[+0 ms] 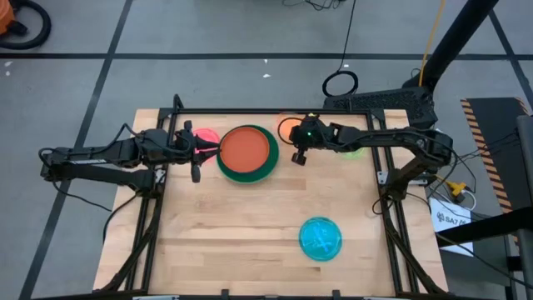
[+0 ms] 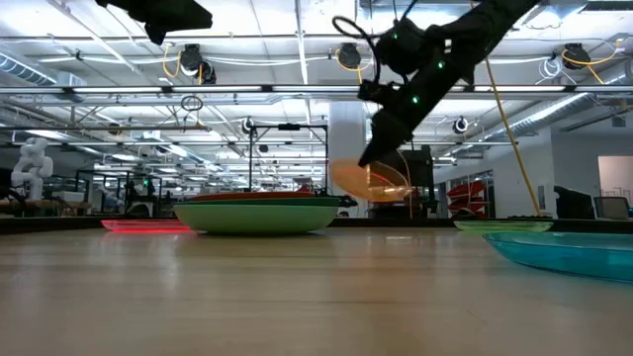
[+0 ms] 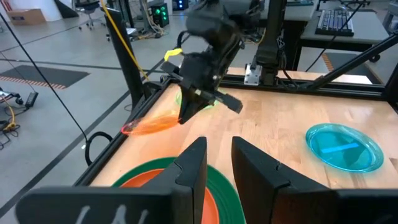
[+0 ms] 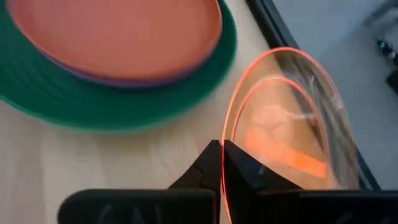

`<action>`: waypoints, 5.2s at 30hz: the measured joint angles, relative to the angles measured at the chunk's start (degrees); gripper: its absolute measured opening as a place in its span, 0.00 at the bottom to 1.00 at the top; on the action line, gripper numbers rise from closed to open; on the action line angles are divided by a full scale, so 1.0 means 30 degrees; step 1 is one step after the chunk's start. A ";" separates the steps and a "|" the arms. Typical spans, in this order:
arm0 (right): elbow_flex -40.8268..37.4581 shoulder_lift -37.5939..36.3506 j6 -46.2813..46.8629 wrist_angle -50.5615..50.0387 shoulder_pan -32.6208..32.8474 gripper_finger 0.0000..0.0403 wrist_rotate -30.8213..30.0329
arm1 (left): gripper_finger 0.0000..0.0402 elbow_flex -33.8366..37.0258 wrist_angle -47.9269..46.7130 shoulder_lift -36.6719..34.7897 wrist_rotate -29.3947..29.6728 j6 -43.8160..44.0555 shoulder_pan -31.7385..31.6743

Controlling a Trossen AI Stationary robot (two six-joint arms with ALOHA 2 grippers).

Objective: Stack plastic plates
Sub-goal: Stack the orange plate on top of the orange plate, then stack the light green plate on top of the orange plate

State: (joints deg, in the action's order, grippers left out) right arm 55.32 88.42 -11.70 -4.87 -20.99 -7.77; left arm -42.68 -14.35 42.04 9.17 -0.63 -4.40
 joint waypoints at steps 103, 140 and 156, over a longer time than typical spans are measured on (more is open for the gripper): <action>1.1780 0.5936 0.3892 -1.8165 0.1112 0.35 0.2134 | 0.21 -0.0007 -0.0252 0.0270 -0.0007 0.0249 0.0018; -0.0957 0.1946 1.0403 -1.0789 -0.5960 0.35 -0.0482 | 0.21 0.0000 -0.0278 0.0270 -0.0007 -0.0217 0.0019; -0.1177 0.1945 1.0680 -1.0103 -0.5177 0.14 -0.0985 | 0.21 -0.0003 -0.0278 0.0270 -0.0007 -0.0210 0.0019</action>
State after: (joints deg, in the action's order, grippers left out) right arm 51.79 94.26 20.34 -35.18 -36.52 -10.72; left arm -42.68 -15.18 42.85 9.15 -1.26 -4.35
